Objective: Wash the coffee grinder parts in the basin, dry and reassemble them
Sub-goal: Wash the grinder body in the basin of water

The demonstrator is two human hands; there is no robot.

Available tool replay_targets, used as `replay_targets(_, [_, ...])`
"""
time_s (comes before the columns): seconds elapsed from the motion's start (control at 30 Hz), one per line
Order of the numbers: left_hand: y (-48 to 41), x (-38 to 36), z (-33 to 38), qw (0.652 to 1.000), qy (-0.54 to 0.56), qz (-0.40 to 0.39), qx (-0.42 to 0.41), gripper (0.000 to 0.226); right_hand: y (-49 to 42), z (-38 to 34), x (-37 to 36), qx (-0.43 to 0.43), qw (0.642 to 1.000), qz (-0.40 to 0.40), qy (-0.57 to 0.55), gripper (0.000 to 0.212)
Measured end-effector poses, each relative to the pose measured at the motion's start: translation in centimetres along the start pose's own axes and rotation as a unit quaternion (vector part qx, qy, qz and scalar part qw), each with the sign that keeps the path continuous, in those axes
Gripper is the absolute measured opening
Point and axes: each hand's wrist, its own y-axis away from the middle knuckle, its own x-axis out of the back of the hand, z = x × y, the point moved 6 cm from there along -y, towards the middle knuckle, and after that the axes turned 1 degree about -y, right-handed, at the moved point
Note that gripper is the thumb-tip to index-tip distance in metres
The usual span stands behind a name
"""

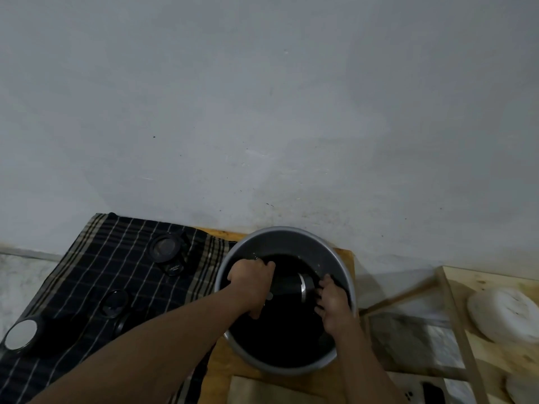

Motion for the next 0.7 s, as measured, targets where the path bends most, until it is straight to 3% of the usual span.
replay_targets(0.07, [0.0, -0.2, 0.6, 1.0, -0.003, -0.015, 0.004, 0.106, 0.0, -0.1, -0.1, -0.007, 1.0, -0.009, 0.006, 0.059])
replay_targets(0.23, [-0.1, 0.1, 1.1, 1.0, 0.013, -0.022, 0.003, 0.084, -0.4, -0.9, 0.3, 0.001, 0.999, -0.021, 0.038, 0.068])
replay_targets(0.33, [0.0, 0.2, 1.1, 1.0, 0.012, -0.021, 0.007, 0.081, -0.8, -0.6, -0.1, 0.016, 0.997, 0.011, 0.081, 0.074])
replay_targets(0.47, [-0.2, 0.0, 0.9, 0.999, 0.02, -0.027, 0.009, 0.082, 0.3, -0.3, -2.3, 0.011, 0.997, -0.057, 0.04, 0.058])
replay_targets(0.6, [-0.2, -0.4, 0.8, 1.0, 0.015, -0.027, 0.006, 0.082, -1.1, -1.2, -0.7, 0.057, 0.996, 0.007, 0.073, 0.052])
replay_targets(0.7, [-0.3, -0.7, 1.1, 1.0, 0.004, -0.028, 0.009, 0.089, -1.7, -0.2, -1.4, 0.013, 0.994, -0.078, 0.076, 0.045])
